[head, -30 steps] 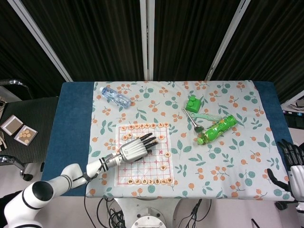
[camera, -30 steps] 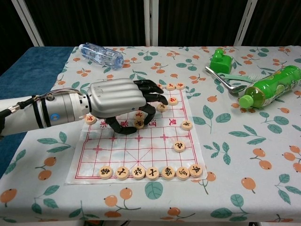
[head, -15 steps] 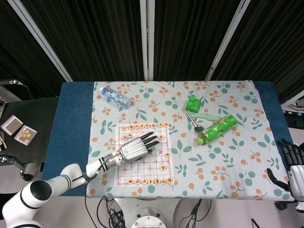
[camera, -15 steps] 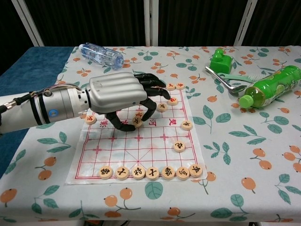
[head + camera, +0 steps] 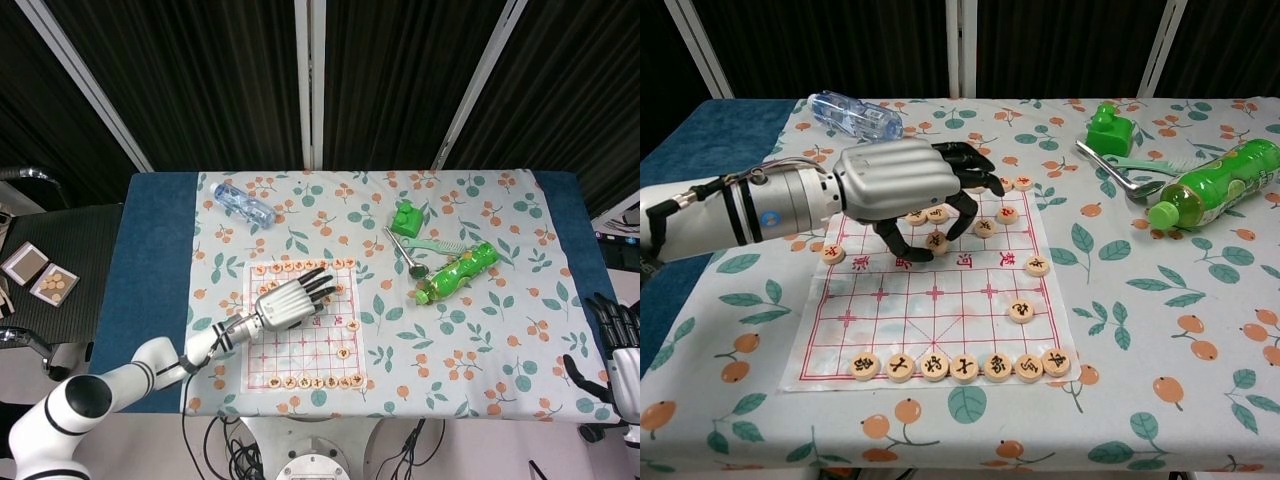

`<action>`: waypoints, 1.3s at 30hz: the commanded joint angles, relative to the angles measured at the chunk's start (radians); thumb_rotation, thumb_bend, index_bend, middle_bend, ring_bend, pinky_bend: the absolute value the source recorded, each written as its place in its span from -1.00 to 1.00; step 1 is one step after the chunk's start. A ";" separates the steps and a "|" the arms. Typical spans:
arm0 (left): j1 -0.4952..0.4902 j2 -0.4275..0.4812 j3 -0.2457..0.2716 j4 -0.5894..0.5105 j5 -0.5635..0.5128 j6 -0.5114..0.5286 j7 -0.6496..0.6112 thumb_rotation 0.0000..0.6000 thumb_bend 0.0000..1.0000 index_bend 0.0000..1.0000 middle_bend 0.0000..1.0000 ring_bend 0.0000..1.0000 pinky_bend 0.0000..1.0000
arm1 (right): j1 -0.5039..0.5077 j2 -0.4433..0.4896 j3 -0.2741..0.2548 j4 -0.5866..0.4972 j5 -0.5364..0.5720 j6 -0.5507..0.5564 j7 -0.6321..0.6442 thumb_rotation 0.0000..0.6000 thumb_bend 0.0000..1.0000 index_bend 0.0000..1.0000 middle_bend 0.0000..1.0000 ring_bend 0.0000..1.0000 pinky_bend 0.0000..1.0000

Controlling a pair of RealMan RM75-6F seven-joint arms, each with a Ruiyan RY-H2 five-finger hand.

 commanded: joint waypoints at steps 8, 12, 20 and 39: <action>-0.006 -0.004 0.001 0.012 -0.004 0.001 -0.001 1.00 -0.51 0.00 -0.78 -1.00 -0.99 | 0.001 -0.005 0.001 0.010 0.004 -0.006 0.009 1.00 -0.46 -1.00 -1.00 -1.00 -1.00; -0.007 -0.008 0.006 0.021 -0.003 -0.001 -0.005 1.00 -0.51 -0.11 -0.78 -1.00 -0.99 | 0.001 -0.006 0.001 0.012 0.004 -0.007 0.007 1.00 -0.46 -1.00 -1.00 -1.00 -1.00; -0.001 -0.004 0.009 0.026 -0.005 0.012 0.002 1.00 -0.52 -0.20 -0.78 -1.00 -0.99 | -0.001 -0.006 0.002 0.014 0.008 -0.006 0.010 1.00 -0.46 -1.00 -1.00 -1.00 -1.00; 0.515 0.431 0.019 -0.589 -0.335 0.368 0.256 1.00 -0.57 -0.74 -0.80 -1.00 -0.99 | 0.005 -0.021 -0.001 0.018 0.026 -0.041 -0.024 1.00 -0.46 -1.00 -1.00 -1.00 -1.00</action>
